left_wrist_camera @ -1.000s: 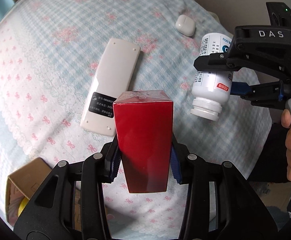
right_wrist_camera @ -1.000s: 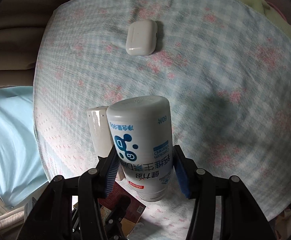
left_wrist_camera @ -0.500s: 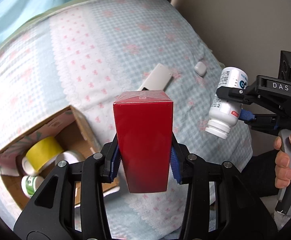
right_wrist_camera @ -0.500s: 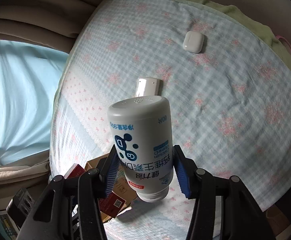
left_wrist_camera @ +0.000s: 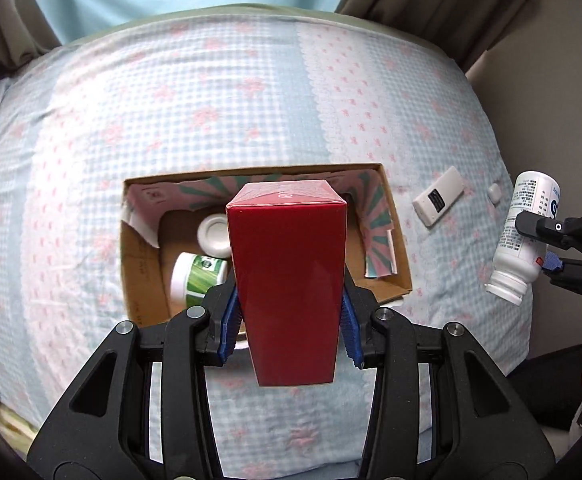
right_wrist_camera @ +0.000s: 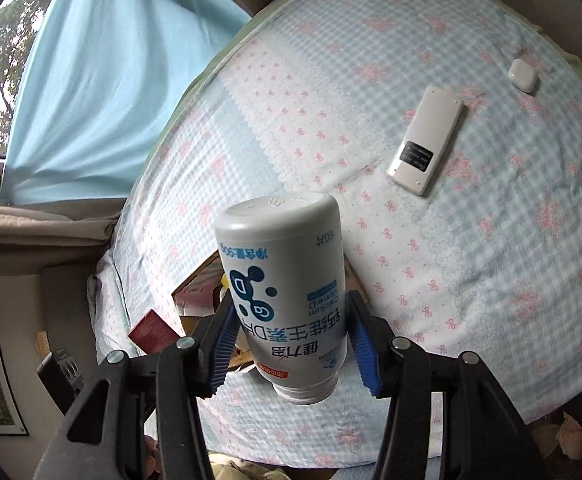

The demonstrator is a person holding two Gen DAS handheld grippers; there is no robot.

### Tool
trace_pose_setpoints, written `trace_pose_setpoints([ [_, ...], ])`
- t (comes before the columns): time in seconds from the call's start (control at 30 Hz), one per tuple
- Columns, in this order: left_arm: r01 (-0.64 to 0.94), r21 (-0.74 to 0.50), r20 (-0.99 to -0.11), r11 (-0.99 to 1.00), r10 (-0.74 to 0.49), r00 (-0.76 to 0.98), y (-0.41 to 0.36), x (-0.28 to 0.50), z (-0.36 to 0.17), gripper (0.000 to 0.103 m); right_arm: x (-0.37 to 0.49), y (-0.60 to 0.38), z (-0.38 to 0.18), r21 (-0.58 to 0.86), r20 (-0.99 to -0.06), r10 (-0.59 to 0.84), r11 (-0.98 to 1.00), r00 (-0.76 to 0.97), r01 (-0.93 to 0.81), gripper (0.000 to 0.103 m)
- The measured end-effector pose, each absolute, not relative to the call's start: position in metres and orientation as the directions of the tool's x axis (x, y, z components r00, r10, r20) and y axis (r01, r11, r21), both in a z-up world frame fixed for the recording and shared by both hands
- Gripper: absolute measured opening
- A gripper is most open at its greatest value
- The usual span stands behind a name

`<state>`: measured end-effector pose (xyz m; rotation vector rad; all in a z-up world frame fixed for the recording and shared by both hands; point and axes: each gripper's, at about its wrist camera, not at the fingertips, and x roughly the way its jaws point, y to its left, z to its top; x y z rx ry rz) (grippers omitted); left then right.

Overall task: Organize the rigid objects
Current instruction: 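Carry the red box and white bottle into the cardboard box and release both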

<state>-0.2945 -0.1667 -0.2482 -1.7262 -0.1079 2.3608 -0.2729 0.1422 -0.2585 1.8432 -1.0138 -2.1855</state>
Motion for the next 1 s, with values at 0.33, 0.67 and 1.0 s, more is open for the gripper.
trace_pose_setpoints([
  [0.33, -0.131, -0.242, -0.914, -0.961, 0.271, -0.302, -0.221, -0.310, -0.269, 0.038, -0.290, 0.065, -0.268, 0.477, -0.876, -0.436, -0.845, -0.204, -0.241, 0.048],
  [0.67, -0.207, -0.257, -0.924, -0.944, 0.303, -0.235, -0.200, -0.325, -0.330, 0.038, -0.320, 0.015, -0.317, 0.271, -0.959, -0.258, -0.955, -0.118, -0.120, 0.048],
  [1.0, -0.285, -0.226, -0.924, -0.932, 0.297, -0.241, -0.180, -0.311, -0.366, 0.038, -0.330, 0.000, -0.370, 0.167, -0.985, -0.165, -0.985, -0.050, -0.037, 0.048],
])
